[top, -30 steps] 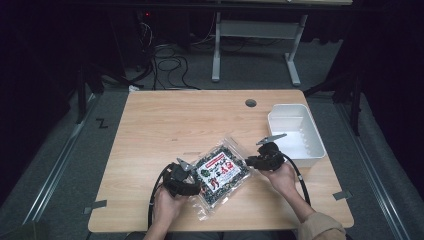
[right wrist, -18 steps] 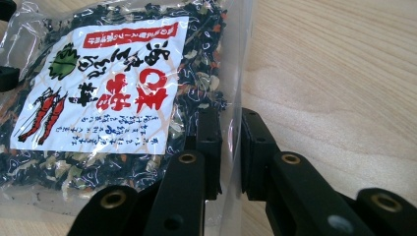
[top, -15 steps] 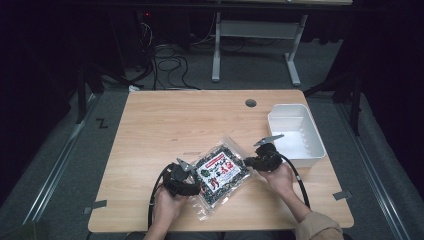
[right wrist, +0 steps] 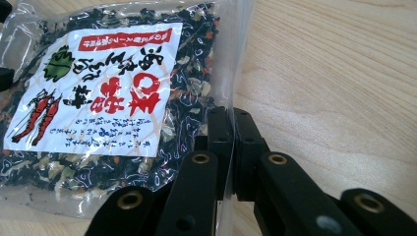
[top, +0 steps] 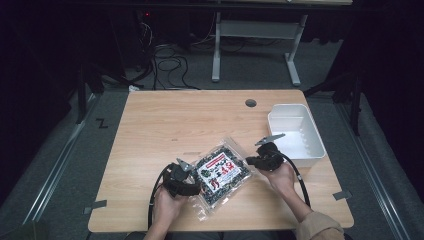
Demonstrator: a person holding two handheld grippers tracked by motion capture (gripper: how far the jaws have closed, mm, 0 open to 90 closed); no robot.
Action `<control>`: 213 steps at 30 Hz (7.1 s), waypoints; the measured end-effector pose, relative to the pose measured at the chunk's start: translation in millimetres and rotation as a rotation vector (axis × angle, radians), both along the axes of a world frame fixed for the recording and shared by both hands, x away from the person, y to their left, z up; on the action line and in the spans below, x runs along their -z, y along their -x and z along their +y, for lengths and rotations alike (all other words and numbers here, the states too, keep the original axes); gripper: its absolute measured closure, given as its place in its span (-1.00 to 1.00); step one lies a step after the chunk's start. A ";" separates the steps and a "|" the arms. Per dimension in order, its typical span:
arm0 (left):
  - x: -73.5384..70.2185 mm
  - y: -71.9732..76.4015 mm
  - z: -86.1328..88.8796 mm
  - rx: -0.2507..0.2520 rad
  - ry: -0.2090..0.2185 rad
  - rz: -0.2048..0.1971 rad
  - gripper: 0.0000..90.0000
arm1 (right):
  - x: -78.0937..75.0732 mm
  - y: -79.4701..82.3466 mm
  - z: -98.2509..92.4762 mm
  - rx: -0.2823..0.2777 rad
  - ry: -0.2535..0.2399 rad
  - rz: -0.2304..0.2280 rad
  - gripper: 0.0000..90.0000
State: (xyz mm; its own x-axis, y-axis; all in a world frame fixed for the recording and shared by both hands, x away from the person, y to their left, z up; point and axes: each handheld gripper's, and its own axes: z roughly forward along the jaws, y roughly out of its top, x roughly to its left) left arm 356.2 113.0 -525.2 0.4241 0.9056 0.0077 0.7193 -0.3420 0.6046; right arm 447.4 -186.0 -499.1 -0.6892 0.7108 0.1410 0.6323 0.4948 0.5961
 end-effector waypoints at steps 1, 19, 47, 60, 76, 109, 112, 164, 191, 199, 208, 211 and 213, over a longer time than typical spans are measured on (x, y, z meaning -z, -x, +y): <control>0.0 0.1 0.0 0.000 0.000 0.000 -0.56 | 0.1 -0.3 -0.2 0.001 -0.006 0.003 0.99; 0.4 0.5 -1.6 0.027 0.013 0.012 -0.54 | -27.4 8.5 -0.3 -0.044 -0.013 -0.093 1.00; -4.3 2.1 0.2 0.042 0.071 0.003 -0.53 | -78.2 14.0 8.1 -0.090 0.011 -0.200 1.00; -2.7 1.1 -0.7 0.041 0.059 0.013 -0.51 | -110.6 13.8 -0.6 -0.099 -0.020 -0.249 1.00; -2.8 1.5 -0.6 0.047 0.061 0.012 -0.50 | -149.8 18.7 7.0 -0.144 -0.033 -0.294 1.00; -3.3 1.7 0.3 0.043 0.072 0.010 -0.49 | -201.8 15.5 4.7 -0.112 -0.013 -0.384 1.00; -3.0 1.2 0.1 0.042 0.074 0.012 -0.49 | -207.2 14.0 0.7 -0.097 -0.022 -0.391 1.00; -3.8 1.7 -0.4 0.049 0.077 0.013 -0.48 | -253.3 3.1 -99.6 0.226 -0.025 -0.530 1.00; -4.7 3.1 -1.3 0.049 0.086 0.007 -0.48 | -225.4 -3.1 -137.9 0.342 -0.005 -0.504 1.00; -5.0 3.4 -1.6 0.051 0.087 0.005 -0.48 | -217.2 -5.5 -139.9 0.360 -0.006 -0.497 1.00; -4.1 3.2 -2.0 0.055 0.083 0.010 -0.48 | -200.3 -11.6 -140.9 0.375 -0.007 -0.477 1.00; -3.7 2.9 -1.9 0.054 0.085 0.012 -0.48 | -195.5 -12.9 -141.0 0.376 -0.006 -0.473 1.00; -3.5 2.5 -1.9 0.055 0.082 0.013 -0.48 | -191.4 -13.7 -141.9 0.374 -0.007 -0.468 1.00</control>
